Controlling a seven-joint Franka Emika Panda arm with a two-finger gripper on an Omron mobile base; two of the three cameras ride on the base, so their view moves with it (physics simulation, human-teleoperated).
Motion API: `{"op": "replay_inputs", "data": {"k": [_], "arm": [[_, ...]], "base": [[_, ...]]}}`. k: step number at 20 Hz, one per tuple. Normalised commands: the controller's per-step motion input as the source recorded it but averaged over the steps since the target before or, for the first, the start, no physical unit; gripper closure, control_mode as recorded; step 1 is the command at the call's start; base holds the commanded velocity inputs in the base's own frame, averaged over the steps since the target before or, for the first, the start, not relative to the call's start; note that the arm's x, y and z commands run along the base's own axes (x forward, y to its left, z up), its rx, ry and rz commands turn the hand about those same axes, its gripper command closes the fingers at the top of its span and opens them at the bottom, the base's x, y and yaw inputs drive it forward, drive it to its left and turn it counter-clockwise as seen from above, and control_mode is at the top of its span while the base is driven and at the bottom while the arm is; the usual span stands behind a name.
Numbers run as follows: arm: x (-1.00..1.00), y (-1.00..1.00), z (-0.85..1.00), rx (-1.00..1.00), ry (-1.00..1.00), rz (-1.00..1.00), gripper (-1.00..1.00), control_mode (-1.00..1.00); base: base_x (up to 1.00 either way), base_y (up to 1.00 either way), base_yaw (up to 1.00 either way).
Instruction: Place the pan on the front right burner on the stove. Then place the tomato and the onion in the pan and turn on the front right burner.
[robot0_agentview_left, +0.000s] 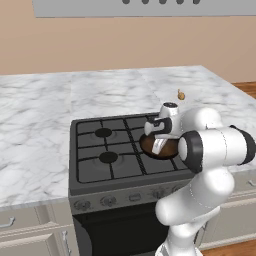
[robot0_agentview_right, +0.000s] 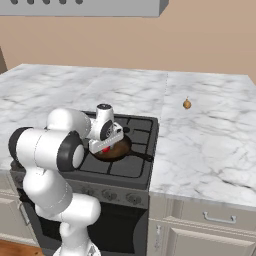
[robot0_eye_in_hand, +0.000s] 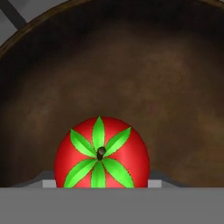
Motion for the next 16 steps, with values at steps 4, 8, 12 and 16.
{"op": "replay_inputs", "data": {"k": [4,8,12,16], "arm": [[0.00,0.00,0.04,0.00,0.00,0.03,-1.00,-1.00],[0.00,-0.01,0.30,0.04,0.00,0.03,-1.00,-1.00],[-0.01,-0.01,0.42,0.05,0.00,0.04,-1.00,-1.00],[-0.03,0.00,0.44,0.04,0.00,0.04,-1.00,-1.00]], "base": [[0.00,0.00,0.00],[0.00,0.00,0.00],[0.00,0.00,0.00],[0.00,0.00,0.00]]}}
